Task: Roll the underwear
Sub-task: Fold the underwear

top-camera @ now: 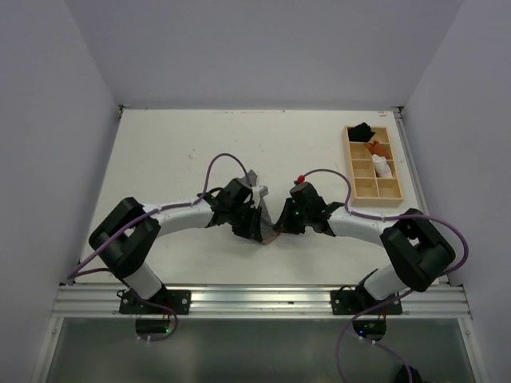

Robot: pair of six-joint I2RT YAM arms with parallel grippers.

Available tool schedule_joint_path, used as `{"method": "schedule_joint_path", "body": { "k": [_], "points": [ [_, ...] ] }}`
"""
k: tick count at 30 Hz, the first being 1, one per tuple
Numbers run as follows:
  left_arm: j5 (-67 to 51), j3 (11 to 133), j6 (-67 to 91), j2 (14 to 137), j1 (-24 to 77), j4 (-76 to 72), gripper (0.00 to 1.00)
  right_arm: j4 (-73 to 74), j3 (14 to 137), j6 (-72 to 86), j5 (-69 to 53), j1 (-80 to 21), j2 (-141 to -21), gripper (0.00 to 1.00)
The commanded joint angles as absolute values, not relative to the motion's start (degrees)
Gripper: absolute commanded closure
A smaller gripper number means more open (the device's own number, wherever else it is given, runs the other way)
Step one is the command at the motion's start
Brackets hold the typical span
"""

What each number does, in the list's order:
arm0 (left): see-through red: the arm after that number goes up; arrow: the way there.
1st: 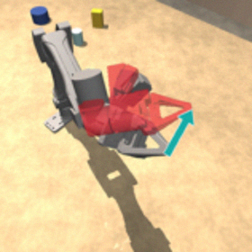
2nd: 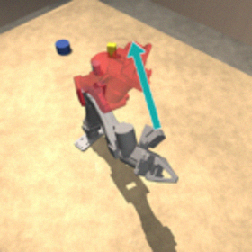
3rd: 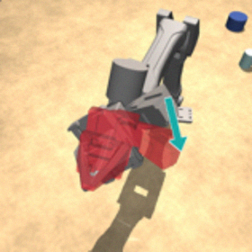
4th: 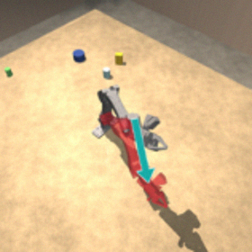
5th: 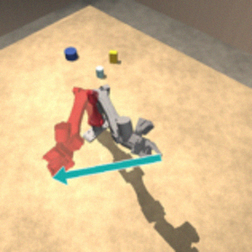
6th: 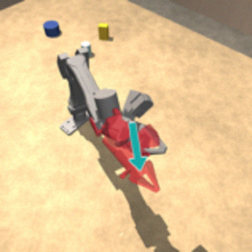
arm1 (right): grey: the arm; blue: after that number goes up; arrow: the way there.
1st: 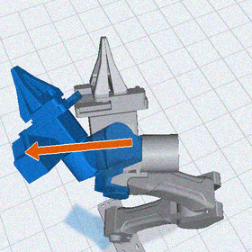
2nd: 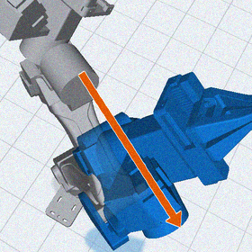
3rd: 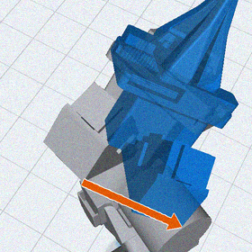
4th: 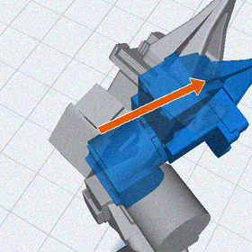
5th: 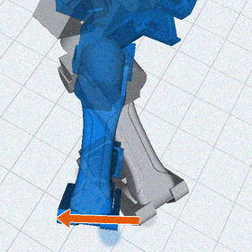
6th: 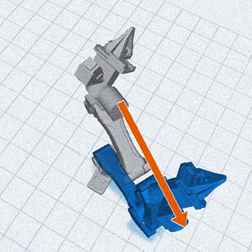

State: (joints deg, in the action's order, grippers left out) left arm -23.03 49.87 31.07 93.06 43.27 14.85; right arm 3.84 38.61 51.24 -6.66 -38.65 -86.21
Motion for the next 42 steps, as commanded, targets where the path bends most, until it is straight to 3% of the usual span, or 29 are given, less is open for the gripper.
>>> {"method": "schedule_joint_path", "body": {
  "k": [1, 9, 22, 42],
  "points": [
    [-23.7, 48.8, 33.7, 95.3, 45.7, 5.4, 0.87, 5.5, 37.8, 55.2, -4.3, -39.4, -84.9, 1.00],
    [-21.5, 47.6, 35.3, 96.3, 46.8, 2.2, 0.89, 4.8, 36.4, 58.2, -3.6, -40.7, -84.1, 1.00],
    [-9.7, 48.7, 35.9, 85.2, 46.8, 11.7, 0.90, 7.0, 34.0, 66.7, 3.3, -45.3, -78.8, 1.00],
    [-19.7, 32.8, 43.9, 80.2, 46.8, -3.6, 0.97, 6.9, 35.3, 81.7, 14.9, -58.3, -81.1, 1.00]
  ]
}}
